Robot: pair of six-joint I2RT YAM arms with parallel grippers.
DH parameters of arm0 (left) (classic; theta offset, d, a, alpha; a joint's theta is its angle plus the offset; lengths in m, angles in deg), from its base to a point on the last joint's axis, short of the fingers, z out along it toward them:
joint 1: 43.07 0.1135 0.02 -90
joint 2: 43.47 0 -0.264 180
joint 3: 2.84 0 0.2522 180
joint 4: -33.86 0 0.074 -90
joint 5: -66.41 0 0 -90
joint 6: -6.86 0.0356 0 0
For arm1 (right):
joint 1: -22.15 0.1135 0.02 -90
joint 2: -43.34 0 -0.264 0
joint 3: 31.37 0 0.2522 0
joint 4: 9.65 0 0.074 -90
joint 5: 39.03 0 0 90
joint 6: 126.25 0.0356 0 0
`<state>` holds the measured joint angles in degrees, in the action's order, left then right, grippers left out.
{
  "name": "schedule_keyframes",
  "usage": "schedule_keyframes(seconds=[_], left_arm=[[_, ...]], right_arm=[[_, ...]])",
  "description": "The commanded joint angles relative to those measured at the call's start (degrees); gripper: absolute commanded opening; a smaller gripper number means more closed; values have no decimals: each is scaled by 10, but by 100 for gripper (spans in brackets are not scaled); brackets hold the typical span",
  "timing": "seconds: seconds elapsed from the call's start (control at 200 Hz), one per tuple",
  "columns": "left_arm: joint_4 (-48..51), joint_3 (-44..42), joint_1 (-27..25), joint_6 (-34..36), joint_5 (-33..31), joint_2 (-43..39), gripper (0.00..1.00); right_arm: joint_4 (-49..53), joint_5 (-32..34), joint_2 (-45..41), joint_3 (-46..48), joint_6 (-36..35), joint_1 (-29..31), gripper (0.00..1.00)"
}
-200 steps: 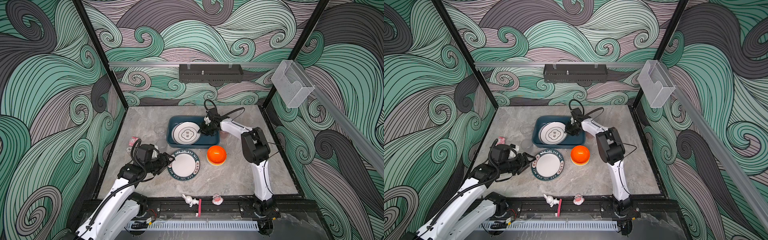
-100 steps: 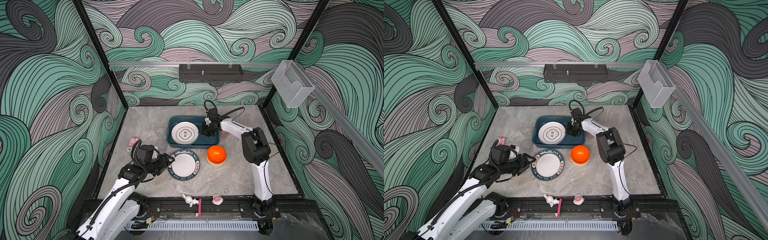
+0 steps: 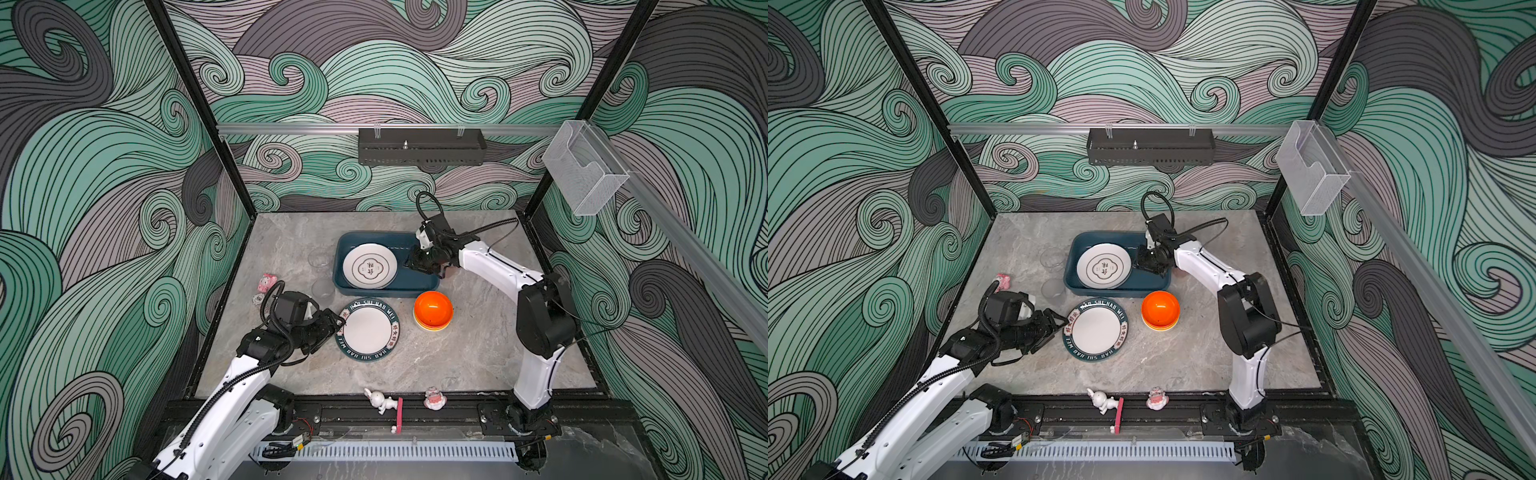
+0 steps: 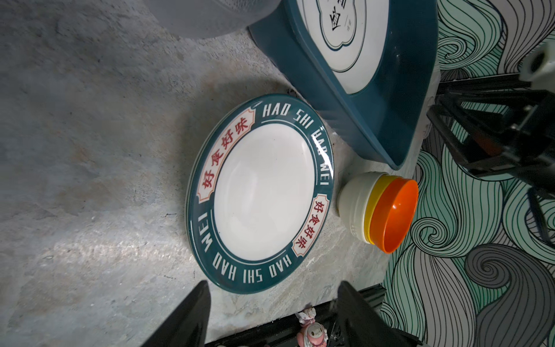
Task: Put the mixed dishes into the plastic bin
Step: 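Move the right gripper back to the red-lettered green-rimmed plate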
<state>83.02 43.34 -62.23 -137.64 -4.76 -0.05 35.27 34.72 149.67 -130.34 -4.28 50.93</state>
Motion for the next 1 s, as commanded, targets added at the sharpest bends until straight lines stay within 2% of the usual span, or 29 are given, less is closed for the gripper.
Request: schedule_keyframes(seconds=[0.0, 0.2, 0.415, 0.715, 0.996], left_arm=[[23, 8, -2, 18, -23, 8, 70], [24, 9, -1, 35, -32, 34, 70], [20, 4, -1, 49, -27, 71, 69], [-24, -16, -2, 50, -5, 132, 68], [-61, -19, -2, 56, -2, 182, 66]], right_arm=[[31, 21, -43, 27, -34, 15, 38], [62, 39, -96, 63, -60, 57, 40], [81, 54, -114, 81, -74, 100, 43], [92, 83, -76, 78, -86, 152, 47], [94, 103, -27, 63, -89, 174, 48]])
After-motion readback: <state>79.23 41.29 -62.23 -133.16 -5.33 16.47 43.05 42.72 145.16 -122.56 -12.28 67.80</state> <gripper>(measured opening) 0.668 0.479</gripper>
